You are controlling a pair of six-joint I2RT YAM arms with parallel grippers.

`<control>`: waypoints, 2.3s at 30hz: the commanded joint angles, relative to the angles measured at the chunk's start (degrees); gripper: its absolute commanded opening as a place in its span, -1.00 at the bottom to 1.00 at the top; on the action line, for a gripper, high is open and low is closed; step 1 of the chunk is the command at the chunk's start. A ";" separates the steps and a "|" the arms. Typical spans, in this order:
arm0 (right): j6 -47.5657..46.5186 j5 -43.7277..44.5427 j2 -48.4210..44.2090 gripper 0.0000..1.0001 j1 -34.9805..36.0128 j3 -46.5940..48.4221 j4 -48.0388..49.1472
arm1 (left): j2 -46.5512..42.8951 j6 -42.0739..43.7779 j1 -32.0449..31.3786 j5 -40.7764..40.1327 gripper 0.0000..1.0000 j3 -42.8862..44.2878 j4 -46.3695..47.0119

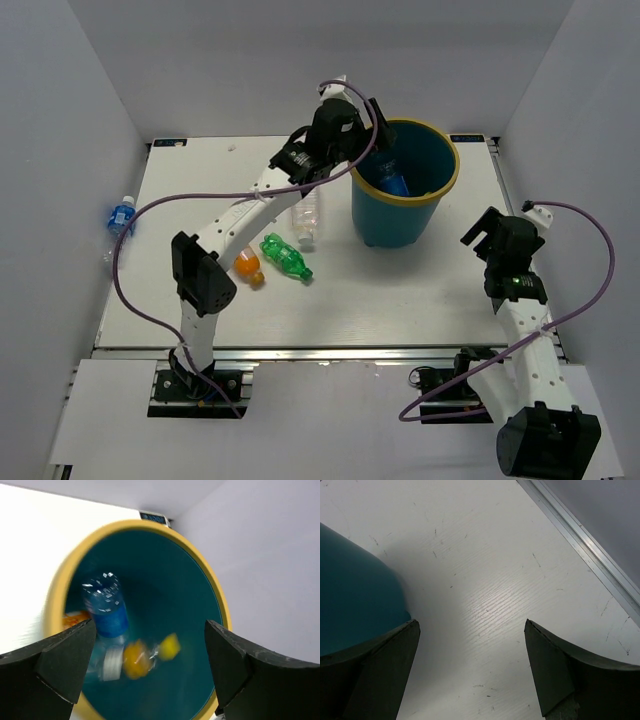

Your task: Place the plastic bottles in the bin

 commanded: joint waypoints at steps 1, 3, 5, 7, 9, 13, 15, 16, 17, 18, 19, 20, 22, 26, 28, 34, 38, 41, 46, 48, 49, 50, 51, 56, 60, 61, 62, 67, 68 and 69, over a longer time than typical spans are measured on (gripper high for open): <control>-1.21 -0.53 0.61 0.79 -0.27 0.60 2.44 | -7.02 2.05 0.03 -4.79 0.96 3.10 -1.19; -1.12 -0.53 0.79 0.79 -0.27 0.51 2.35 | -9.91 4.07 0.03 -6.99 0.96 2.14 -2.60; -1.29 -0.88 0.61 0.79 -0.27 0.51 2.70 | -15.68 5.82 0.03 -11.21 0.96 -5.54 -2.70; -1.73 -0.88 0.70 0.79 -0.19 0.78 2.53 | -20.53 6.09 0.03 -18.72 0.96 -13.39 -2.61; -1.65 -0.18 0.88 0.79 -0.36 0.78 2.44 | -28.07 4.61 0.29 -24.82 0.96 -25.39 -3.48; -1.38 0.35 1.31 0.79 -0.45 1.04 2.26 | -39.68 -1.63 1.52 -36.43 0.96 -43.51 -8.04; -1.29 0.00 1.40 0.79 -0.45 1.22 2.18 | -43.05 -5.75 3.27 -37.68 0.96 -48.73 -9.98; -1.64 -0.43 1.40 0.79 -0.45 1.22 2.35 | -45.32 -7.69 4.15 -37.68 0.96 -52.93 -13.12; -2.08 -0.87 1.49 0.79 -0.45 1.13 2.26 | -46.39 -11.10 5.90 -37.59 0.96 -55.24 -14.20; -2.17 -0.88 1.49 0.79 -0.45 1.22 2.18 | -47.18 -12.26 6.87 -36.89 0.96 -57.61 -14.91; -2.00 -0.79 1.58 0.79 -0.45 1.30 1.74 | -48.41 -13.23 9.40 -35.76 0.96 -61.81 -15.09; -2.08 -0.79 1.49 0.79 -0.45 1.39 1.74 | -48.60 -14.37 11.26 -34.18 0.96 -63.68 -15.18; -2.08 -0.88 1.32 0.79 -0.45 1.31 1.74 | -48.69 -15.69 14.60 -30.21 0.96 -66.59 -17.10; -2.52 -2.37 1.58 0.79 -0.45 1.13 2.09 | -47.02 -18.52 18.91 -31.44 0.96 -72.91 -16.94; -2.79 -2.55 1.84 0.79 -0.45 1.22 1.83 | -45.79 -18.25 19.36 -29.78 0.96 -73.80 -15.09; -2.96 -2.98 3.07 0.79 -0.45 1.31 1.74 | -37.10 -19.22 20.94 -30.02 0.96 -78.02 -11.06; -3.14 -5.00 3.34 0.79 -0.45 1.13 2.18 | -31.73 -16.94 21.03 -25.75 0.75 -80.57 -3.33; -3.32 -4.92 2.90 0.79 -0.45 1.04 2.44 | -29.44 -16.93 21.03 -24.67 0.12 -80.23 -1.99; -3.32 -5.27 1.23 0.79 -0.45 0.34 3.32 | -32.85 -16.67 21.03 -26.95 -0.41 -76.28 -6.38; -3.23 -5.62 0.96 0.79 -0.45 0.34 3.32 | -37.16 -15.62 21.03 -27.04 -0.42 -73.91 -7.79; -3.23 -5.80 0.70 0.79 -0.45 0.34 3.32 | -38.65 -15.01 21.03 -26.43 -0.42 -72.50 -7.97; -3.23 -6.15 0.53 0.79 -0.45 0.25 3.41 | -40.23 -12.48 21.03 -25.12 -0.42 -69.10 -7.36; -3.23 -6.15 0.44 0.79 -0.45 0.16 3.58 | -42.95 -10.19 21.03 -23.11 -0.41 -67.41 -3.27; -0.50 -6.23 -0.70 0.79 -0.36 -0.89 4.28 | -41.58 -2.36 19.37 -2.72 -0.37 -53.35 6.34; -0.68 -6.16 -1.58 0.79 -0.45 -1.60 5.08 | -31.57 5.81 9.45 -6.20 -0.37 -32.67 3.49; -0.59 -5.89 -1.85 0.79 -0.45 -1.51 4.82 | -26.33 8.44 5.78 -6.91 -0.37 -28.67 2.32; -0.42 -5.54 -1.94 0.79 -0.45 -1.59 4.73 | -23.84 9.16 4.52 -5.09 -0.37 -25.41 1.79; -0.77 -6.85 -2.03 0.79 -0.45 -2.03 5.52 | -13.19 9.43 1.53 4.51 -0.26 -11.71 4.60; -0.77 -7.03 -1.94 0.79 -0.36 -2.03 5.43 | -10.39 9.69 0.91 4.51 -0.22 -9.75 4.25; -0.68 -7.20 -1.85 0.79 -0.36 -2.03 5.51 | -9.23 9.96 0.38 4.60 -0.15 -8.17 4.16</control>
